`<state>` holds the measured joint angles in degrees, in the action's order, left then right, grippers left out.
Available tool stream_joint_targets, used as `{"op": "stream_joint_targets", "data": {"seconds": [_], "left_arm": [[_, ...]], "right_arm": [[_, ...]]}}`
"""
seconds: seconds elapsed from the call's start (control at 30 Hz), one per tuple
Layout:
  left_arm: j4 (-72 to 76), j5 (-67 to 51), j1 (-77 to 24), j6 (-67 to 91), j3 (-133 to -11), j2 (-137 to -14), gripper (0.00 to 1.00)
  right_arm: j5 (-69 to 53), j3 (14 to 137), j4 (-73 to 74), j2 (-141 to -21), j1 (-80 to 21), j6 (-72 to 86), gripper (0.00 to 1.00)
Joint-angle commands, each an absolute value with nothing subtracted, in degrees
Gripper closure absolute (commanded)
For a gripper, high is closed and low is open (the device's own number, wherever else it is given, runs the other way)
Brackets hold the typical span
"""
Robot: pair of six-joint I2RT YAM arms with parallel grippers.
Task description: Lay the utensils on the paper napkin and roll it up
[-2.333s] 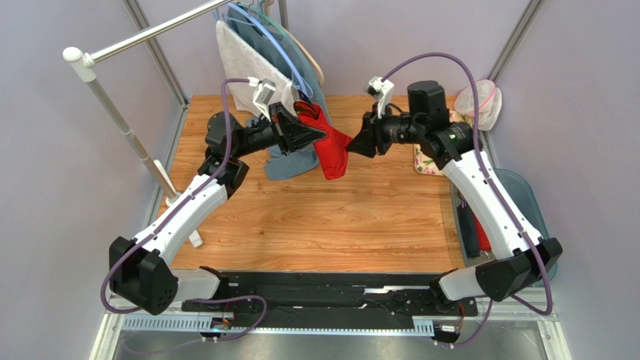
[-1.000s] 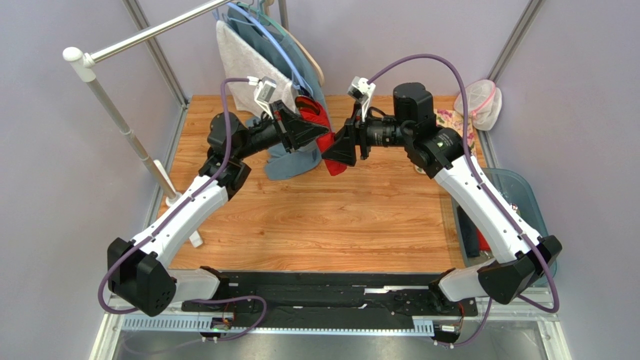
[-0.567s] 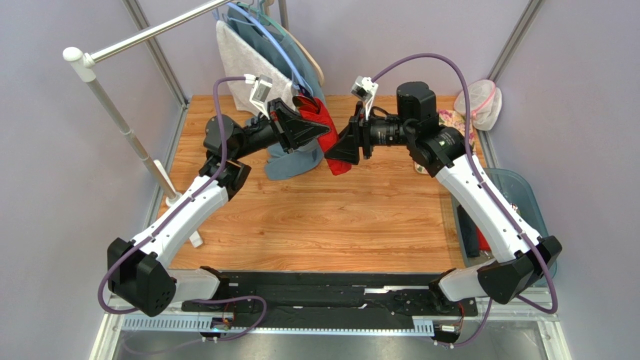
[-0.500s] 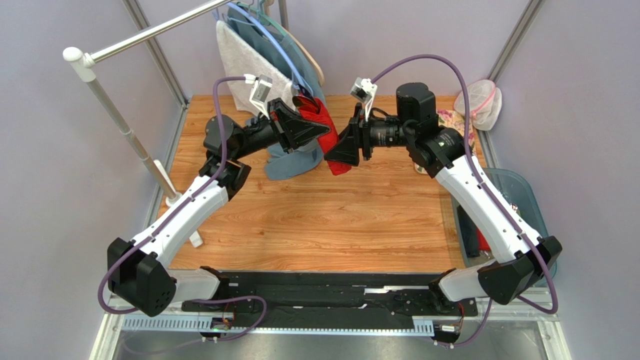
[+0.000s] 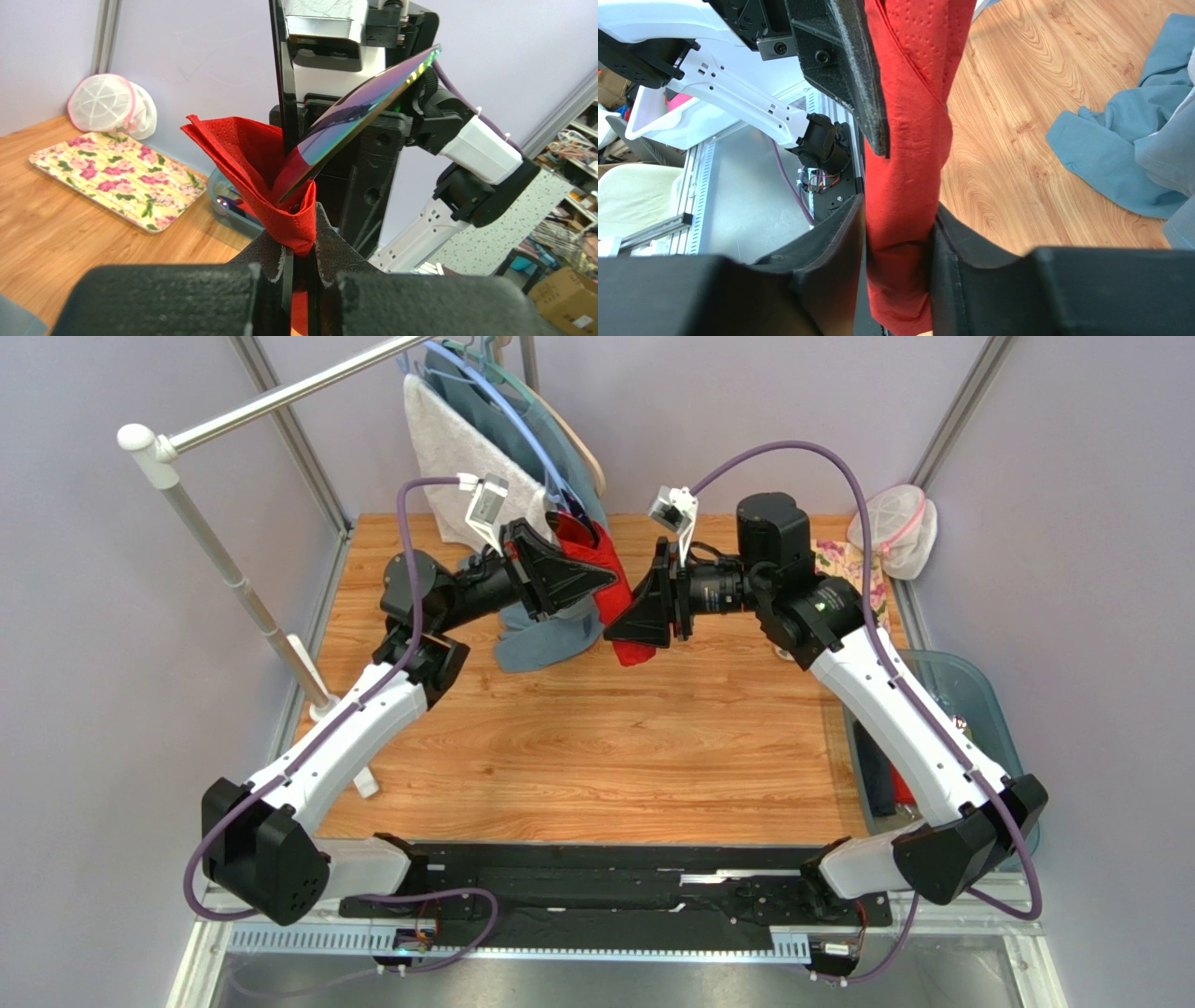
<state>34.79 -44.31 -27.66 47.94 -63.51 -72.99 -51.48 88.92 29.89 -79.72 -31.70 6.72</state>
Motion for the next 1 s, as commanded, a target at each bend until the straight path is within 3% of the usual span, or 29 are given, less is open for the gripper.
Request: {"op": "stream_joint_targets", "data": {"seconds": [0.0,0.17,0.27,0.4,0.5,0.97], "left_arm": [[39.64,-42.89,-27.86,48.25,-67.32,-74.0,1.0],[39.99,-43.33,-27.77,48.25,-67.15,-74.44,1.0],[38.94,-43.94,-27.77,47.2,-66.97,-74.18,1.0],[34.81,-43.68,-27.42,45.88,-66.01,-73.13,0.61],[32.7,-42.45,-25.93,46.32,-64.43,-72.16,0.49],[38.67,-47.11,-24.78,50.62,-62.75,-72.68,0.36]], "right_arm": [[-56.07,89.47,26.98,-79.63,-33.05,8.09,0.7],[-55.47,90.0,27.42,-79.72,-33.05,8.0,1.0],[-53.89,90.7,27.42,-79.54,-32.96,8.17,1.0],[-52.91,92.02,24.97,-79.45,-32.0,10.36,1.0],[-53.26,92.81,22.86,-79.8,-31.47,13.09,1.0],[-54.84,93.6,15.21,-82.35,-30.67,20.74,1.0]]}}
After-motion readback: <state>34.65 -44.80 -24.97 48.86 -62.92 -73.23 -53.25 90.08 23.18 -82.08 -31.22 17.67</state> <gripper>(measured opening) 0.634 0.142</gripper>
